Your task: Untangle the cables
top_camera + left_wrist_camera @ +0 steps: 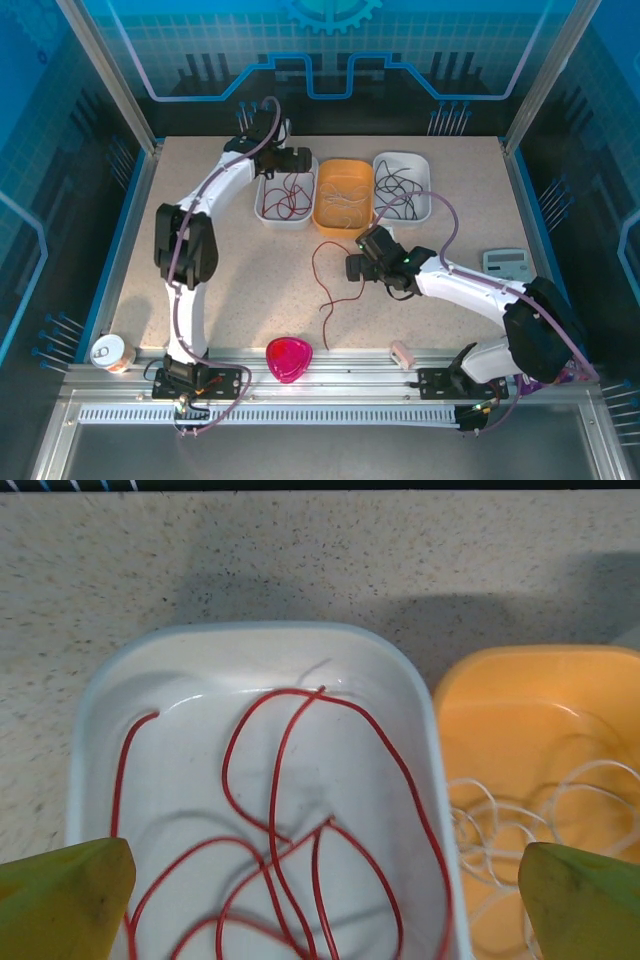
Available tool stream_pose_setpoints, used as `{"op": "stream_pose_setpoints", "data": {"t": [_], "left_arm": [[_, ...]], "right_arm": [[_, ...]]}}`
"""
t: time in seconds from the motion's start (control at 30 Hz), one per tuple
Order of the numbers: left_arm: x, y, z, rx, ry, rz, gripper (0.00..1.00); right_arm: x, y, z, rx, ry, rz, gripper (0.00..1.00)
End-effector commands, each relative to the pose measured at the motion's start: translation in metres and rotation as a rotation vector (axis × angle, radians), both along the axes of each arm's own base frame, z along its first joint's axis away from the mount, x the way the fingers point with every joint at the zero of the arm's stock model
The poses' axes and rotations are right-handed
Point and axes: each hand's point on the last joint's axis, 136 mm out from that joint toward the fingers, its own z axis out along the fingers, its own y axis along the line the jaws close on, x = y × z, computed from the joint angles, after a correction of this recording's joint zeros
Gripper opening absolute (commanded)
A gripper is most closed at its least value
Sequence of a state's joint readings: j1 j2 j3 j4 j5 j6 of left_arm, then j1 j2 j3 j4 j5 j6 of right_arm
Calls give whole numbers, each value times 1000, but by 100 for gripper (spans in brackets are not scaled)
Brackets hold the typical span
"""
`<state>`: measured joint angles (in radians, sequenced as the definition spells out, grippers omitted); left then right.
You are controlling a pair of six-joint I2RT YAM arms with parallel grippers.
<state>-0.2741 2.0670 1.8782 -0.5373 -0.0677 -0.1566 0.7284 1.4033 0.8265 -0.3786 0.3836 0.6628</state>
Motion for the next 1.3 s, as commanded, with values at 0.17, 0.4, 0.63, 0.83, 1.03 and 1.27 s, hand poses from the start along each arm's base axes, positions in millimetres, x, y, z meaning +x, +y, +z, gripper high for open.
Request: {"op": "stream_pose_setpoints", "data": {"t": [0.17,0.4,0.63,0.83,1.03,1.27], "left_arm": [[-81,-10,57,-15,-133,54,99],[-148,-25,52,-67,-163,62,99],[-194,-12,27,-150,-173,157,99],[-219,10,5,-218,-172,256,99],[-231,22,-7,-209,-152,298,99],[-230,21,-13,-218,-138,311,99]], "right_arm": [[5,-4,4,-22,-31,-48,100],[8,4,-3,-48,-13,15,100],[18,28,-14,-145,19,145,96],[34,45,-26,-188,25,201,88],[51,54,-42,-225,54,232,69],[58,51,-58,-259,82,224,48]]}}
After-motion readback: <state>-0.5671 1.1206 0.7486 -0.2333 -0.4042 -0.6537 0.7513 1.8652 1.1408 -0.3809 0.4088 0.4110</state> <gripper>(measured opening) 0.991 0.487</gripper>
